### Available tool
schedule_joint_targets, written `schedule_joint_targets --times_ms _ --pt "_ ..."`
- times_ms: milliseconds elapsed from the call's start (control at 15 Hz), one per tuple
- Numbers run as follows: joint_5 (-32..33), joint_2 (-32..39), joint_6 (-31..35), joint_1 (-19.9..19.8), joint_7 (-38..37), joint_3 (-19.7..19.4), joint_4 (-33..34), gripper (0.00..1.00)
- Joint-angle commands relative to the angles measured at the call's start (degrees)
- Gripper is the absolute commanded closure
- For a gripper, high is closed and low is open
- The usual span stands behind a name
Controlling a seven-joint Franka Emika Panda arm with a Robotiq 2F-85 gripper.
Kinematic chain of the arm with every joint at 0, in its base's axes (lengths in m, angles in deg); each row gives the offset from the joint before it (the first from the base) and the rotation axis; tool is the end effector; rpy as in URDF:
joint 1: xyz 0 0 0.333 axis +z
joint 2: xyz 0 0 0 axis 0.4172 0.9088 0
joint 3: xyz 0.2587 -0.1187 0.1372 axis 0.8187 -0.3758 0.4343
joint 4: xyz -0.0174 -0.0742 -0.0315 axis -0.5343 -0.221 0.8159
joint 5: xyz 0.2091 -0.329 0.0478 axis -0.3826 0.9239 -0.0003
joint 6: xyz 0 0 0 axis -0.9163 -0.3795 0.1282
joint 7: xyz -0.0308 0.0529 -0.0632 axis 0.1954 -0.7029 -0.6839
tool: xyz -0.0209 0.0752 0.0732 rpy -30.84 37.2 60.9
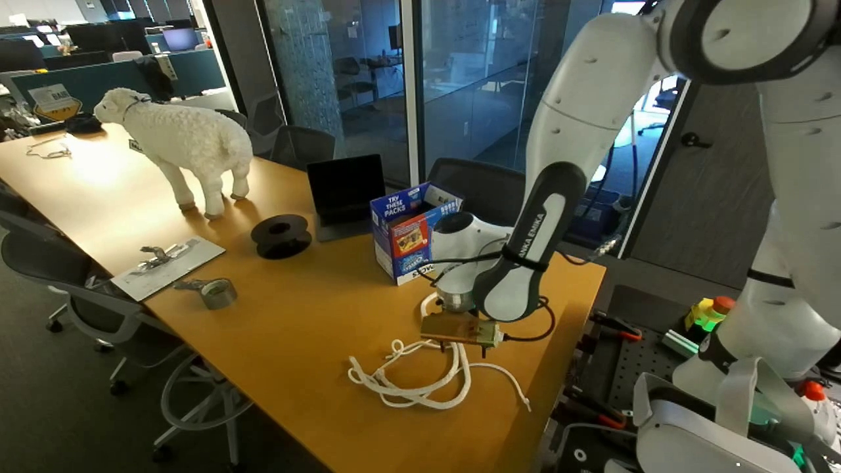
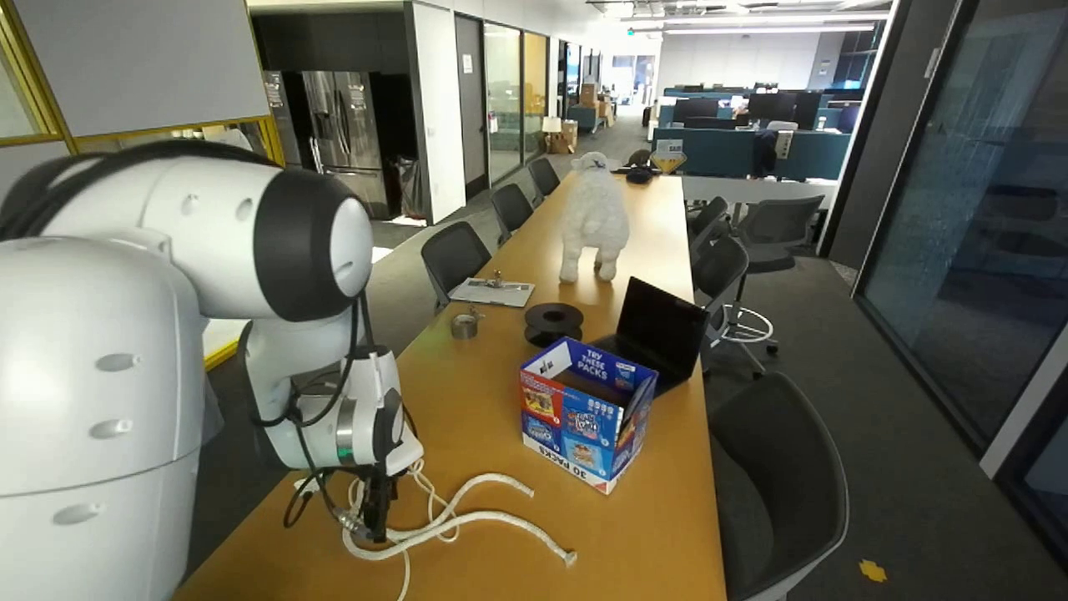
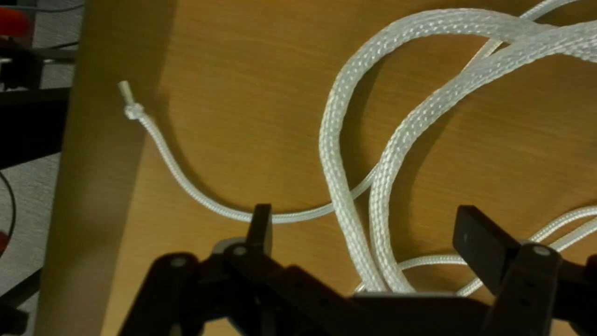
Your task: Place the two white ropes inside the blue box
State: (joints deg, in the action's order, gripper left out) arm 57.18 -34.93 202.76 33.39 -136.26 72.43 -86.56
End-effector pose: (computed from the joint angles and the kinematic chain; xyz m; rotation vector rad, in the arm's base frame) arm 0.4632 0.1494 0.1076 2.5621 -1.7050 -0.0900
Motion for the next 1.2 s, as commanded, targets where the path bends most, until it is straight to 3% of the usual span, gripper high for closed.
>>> schedule_joint_targets --times_ms 0,467,1133 --pt "-6.8 8.9 2.9 3.1 4.6 -1.8 7.5 0.00" --pt "-8.5 8.7 8.1 4.6 17.4 -4.8 6.2 0.00" --pt "-13.6 12.0 10.3 0.2 41.3 -3.2 6.0 0.00"
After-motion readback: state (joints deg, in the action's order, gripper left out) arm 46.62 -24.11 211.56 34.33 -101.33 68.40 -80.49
